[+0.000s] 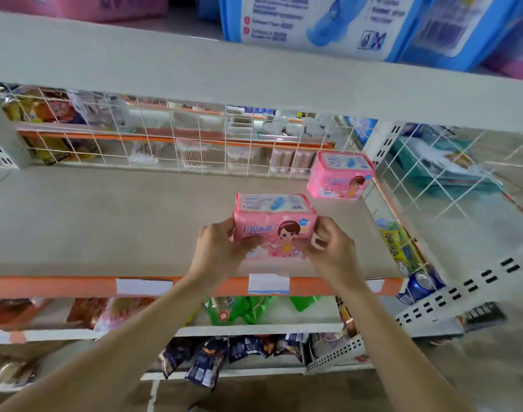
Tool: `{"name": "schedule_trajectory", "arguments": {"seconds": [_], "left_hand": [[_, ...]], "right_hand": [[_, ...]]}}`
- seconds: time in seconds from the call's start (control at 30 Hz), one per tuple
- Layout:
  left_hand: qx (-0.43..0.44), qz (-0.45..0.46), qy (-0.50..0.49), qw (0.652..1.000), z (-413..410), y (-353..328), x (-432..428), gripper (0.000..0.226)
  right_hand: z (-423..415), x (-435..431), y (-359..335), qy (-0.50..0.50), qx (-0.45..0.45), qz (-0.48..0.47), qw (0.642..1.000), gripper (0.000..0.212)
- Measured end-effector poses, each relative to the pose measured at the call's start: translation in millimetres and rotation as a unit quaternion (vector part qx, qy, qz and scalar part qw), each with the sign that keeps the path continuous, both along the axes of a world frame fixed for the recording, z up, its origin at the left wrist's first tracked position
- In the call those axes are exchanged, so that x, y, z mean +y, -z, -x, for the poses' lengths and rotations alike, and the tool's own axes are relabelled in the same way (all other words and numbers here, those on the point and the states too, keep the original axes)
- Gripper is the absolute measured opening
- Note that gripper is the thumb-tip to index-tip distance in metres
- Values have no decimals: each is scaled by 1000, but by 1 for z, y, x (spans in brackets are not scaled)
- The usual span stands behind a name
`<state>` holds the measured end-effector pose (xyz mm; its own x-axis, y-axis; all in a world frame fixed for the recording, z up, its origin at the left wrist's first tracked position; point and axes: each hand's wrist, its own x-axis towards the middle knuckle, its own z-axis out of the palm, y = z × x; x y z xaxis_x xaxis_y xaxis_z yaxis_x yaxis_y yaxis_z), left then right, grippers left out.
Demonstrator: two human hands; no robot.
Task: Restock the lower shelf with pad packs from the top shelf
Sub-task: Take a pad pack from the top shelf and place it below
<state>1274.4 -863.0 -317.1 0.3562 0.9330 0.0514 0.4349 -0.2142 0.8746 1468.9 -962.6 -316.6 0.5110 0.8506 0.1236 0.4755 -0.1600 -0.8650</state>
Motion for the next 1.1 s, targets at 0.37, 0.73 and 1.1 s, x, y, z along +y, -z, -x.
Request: {"name": "schedule_trajectory", "arguments": {"seconds": [0.37, 0.73, 1.1], "left_hand": [[96, -115, 48, 987, -35, 6, 56, 45], [157, -111, 26, 981, -88, 20, 110, 55], [144, -119, 44, 981, -117, 20, 141, 49]], "right_hand": [[-41, 60, 16, 14, -53, -21, 998, 47], [-80, 111, 41, 146, -215, -59, 964, 54], [-106, 130, 37, 190, -109, 11, 976, 79]]}}
